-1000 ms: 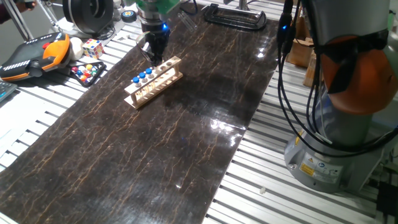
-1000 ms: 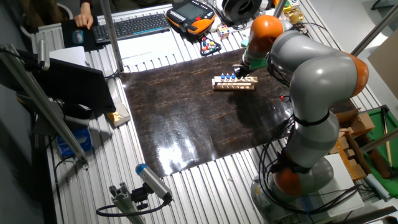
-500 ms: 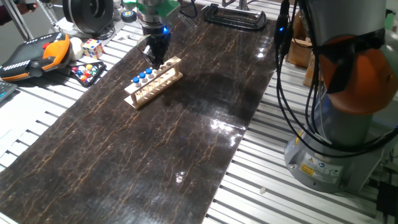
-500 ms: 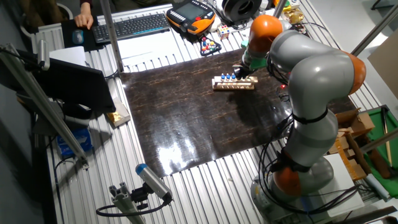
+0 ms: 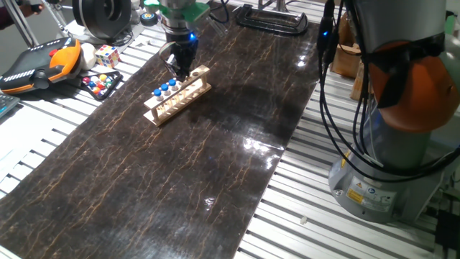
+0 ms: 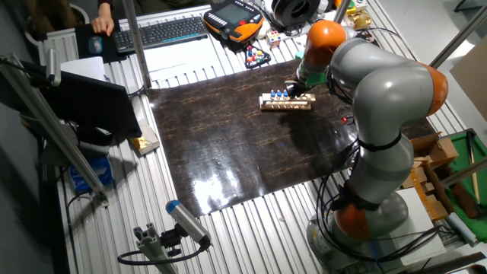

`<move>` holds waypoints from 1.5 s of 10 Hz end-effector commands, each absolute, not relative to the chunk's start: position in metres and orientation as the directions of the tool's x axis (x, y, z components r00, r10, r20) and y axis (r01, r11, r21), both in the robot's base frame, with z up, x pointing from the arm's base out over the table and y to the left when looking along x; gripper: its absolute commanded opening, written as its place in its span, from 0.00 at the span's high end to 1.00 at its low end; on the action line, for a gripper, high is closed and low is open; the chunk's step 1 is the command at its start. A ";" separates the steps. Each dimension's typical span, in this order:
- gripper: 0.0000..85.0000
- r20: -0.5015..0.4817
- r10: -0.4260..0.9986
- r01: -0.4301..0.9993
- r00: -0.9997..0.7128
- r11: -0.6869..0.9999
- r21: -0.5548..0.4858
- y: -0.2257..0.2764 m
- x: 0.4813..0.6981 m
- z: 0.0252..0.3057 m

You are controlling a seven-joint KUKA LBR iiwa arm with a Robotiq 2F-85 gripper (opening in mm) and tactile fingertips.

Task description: Shake the test tube

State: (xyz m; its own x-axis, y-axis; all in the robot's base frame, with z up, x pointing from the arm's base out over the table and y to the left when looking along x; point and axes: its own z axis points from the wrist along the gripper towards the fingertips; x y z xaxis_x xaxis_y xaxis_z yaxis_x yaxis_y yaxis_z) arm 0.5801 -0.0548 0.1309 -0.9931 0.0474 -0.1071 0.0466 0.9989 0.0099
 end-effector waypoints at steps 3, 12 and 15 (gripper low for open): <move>0.98 -0.109 0.036 0.036 -0.993 0.999 0.004 -0.055 0.580 0.130; 0.60 -0.127 0.033 0.033 -0.991 0.999 0.000 -0.058 0.579 0.136; 0.62 -0.113 0.039 0.042 -0.993 0.999 -0.027 -0.059 0.572 0.168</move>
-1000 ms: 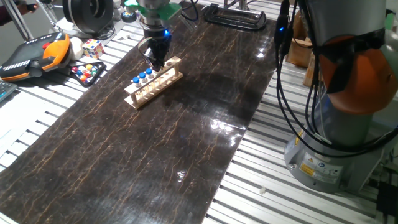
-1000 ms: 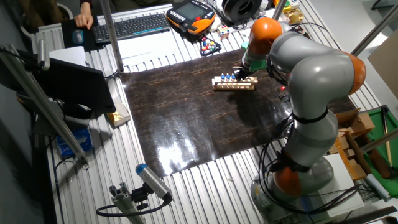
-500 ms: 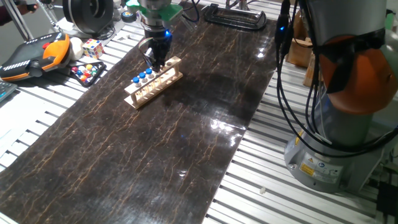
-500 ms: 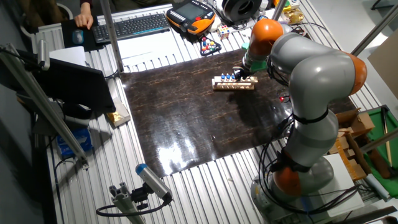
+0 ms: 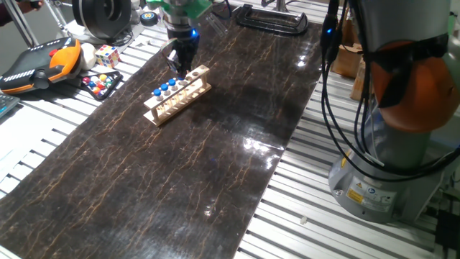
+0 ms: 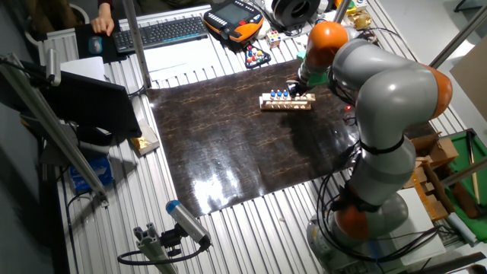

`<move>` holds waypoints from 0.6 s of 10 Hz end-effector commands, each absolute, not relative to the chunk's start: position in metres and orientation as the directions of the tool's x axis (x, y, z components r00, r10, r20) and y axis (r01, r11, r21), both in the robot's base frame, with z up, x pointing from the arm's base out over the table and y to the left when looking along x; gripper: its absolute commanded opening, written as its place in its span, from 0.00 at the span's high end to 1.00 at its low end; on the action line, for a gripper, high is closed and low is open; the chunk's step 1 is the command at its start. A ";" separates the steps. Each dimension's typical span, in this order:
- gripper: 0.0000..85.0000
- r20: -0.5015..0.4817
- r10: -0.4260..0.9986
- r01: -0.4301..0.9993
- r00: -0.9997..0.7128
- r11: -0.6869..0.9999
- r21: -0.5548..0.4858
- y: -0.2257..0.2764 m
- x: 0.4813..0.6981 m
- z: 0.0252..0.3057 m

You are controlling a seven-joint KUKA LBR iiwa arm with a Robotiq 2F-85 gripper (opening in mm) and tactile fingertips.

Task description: Shake the test tube

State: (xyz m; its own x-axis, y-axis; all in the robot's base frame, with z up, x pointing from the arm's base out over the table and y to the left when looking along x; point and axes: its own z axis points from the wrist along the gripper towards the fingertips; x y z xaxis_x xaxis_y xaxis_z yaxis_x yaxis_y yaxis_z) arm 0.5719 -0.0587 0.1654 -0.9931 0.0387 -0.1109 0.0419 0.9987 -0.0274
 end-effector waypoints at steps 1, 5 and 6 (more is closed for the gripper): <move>0.69 -0.104 0.042 0.045 -0.994 0.999 -0.029 -0.058 0.570 0.180; 0.99 -0.083 0.048 0.050 -0.995 0.998 -0.023 -0.054 0.564 0.217; 0.99 -0.087 0.058 0.059 -0.995 0.998 -0.015 -0.050 0.561 0.222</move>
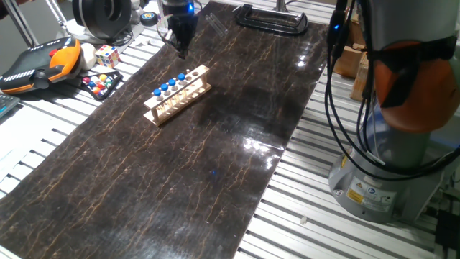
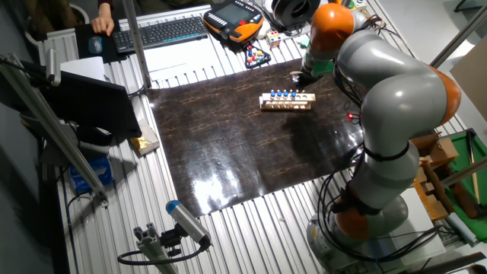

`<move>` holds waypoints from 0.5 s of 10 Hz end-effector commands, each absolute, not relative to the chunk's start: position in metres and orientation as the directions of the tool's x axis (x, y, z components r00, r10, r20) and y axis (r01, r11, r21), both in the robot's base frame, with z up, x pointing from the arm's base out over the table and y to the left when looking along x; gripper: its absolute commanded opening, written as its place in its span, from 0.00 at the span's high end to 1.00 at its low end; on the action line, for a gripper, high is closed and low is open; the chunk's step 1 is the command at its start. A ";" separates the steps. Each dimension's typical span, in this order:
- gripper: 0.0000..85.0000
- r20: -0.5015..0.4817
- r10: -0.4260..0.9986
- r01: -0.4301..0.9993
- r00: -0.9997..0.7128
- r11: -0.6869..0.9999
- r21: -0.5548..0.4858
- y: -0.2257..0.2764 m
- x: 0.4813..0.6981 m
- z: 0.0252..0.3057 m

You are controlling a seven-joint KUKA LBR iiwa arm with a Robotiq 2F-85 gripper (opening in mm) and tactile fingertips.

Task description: Shake the test tube

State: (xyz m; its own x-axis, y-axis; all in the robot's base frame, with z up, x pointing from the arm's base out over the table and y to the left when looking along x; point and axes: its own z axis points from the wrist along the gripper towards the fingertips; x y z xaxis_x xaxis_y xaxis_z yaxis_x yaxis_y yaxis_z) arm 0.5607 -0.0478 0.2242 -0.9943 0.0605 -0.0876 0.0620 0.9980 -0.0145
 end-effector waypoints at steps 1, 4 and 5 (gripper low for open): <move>0.99 -0.085 0.066 0.067 -0.994 0.998 -0.006 -0.044 0.559 0.228; 0.99 -0.086 0.075 0.076 -0.994 0.997 -0.012 -0.032 0.554 0.239; 0.99 -0.084 0.073 0.074 -0.994 0.997 -0.013 -0.031 0.553 0.244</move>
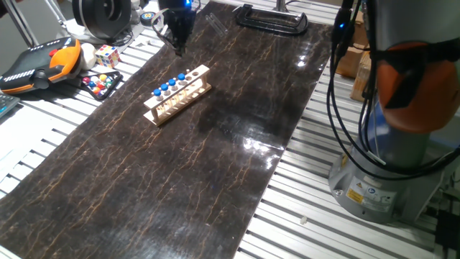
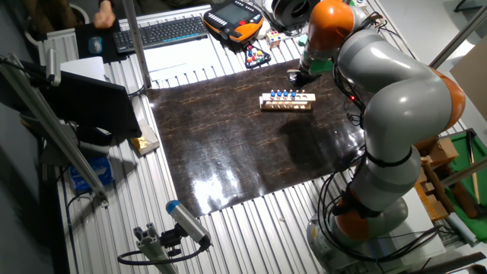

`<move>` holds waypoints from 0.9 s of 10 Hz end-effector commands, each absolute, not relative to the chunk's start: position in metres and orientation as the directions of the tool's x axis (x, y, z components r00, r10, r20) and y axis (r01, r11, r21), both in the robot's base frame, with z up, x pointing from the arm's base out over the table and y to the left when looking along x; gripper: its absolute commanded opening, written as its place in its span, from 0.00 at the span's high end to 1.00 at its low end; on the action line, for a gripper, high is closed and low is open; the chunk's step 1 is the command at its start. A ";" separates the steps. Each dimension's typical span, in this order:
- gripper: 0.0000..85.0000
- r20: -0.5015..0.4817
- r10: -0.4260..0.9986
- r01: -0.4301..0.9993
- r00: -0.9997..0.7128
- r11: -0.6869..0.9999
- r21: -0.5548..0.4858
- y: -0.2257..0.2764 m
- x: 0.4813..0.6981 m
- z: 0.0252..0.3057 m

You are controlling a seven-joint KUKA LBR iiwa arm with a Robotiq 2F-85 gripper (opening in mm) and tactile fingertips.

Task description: Shake the test tube

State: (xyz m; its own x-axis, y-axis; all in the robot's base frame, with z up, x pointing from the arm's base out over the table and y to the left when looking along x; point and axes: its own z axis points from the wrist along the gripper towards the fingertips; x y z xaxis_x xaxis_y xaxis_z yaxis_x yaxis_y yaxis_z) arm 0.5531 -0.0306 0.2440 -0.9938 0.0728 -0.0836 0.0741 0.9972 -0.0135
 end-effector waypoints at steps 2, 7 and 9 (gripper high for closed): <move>0.99 -0.082 0.065 0.067 -0.995 0.998 -0.020 -0.028 0.550 0.251; 0.99 -0.078 0.026 0.029 -0.997 0.999 -0.036 -0.026 0.545 0.257; 0.99 -0.078 0.024 0.027 -0.997 0.999 -0.036 -0.026 0.545 0.256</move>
State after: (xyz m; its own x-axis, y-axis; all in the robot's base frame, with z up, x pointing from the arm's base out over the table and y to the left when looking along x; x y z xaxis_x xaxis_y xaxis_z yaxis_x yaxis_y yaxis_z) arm 0.5452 -0.0257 0.2562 -0.9966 0.0242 -0.0782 0.0271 0.9990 -0.0360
